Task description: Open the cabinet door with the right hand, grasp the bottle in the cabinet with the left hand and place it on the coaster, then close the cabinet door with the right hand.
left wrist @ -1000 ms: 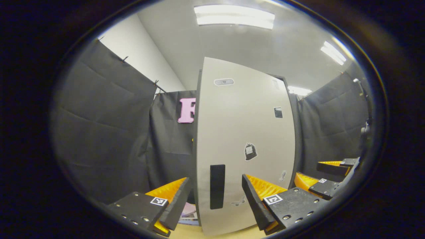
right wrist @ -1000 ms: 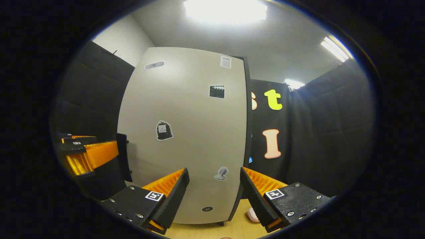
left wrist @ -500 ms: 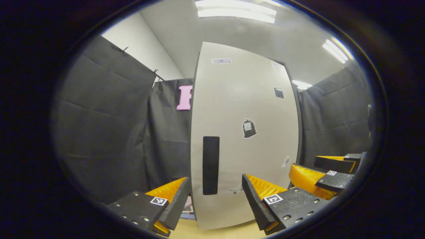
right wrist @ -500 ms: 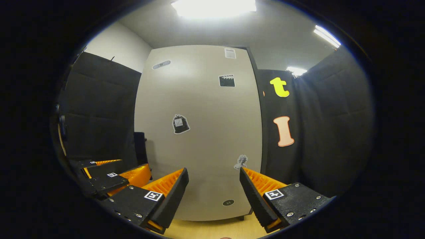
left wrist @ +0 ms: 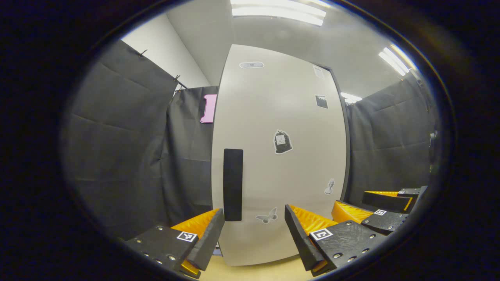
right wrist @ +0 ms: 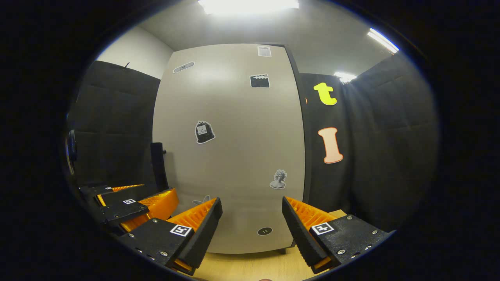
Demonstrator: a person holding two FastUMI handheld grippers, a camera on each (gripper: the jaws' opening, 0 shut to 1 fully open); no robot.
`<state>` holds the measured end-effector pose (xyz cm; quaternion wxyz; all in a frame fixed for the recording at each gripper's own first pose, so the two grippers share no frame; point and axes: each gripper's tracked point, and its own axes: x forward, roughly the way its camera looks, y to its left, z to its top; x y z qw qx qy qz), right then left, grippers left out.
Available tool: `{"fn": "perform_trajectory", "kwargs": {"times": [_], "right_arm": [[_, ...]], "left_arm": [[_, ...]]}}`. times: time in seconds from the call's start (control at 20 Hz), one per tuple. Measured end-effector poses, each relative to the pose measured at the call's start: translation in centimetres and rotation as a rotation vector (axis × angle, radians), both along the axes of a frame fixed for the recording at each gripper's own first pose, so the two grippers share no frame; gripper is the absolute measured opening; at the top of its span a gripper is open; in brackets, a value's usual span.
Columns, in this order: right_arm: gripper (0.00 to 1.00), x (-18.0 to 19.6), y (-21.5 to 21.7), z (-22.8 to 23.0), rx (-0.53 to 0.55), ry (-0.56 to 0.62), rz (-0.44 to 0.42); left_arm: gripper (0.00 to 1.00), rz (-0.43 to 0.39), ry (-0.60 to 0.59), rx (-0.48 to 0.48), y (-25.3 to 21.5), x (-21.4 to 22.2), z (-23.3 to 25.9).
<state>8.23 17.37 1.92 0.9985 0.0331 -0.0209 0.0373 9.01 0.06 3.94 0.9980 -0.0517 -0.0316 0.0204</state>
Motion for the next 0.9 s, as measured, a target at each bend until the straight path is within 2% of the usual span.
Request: {"fn": "perform_trajectory", "kwargs": {"times": [0.9], "right_arm": [[0.95, 0.6, 0.3, 0.1, -0.023, 0.014, 0.005]], "left_arm": [[0.89, 0.022, 0.006, -0.007, 0.9, 0.8, -0.1]]}}
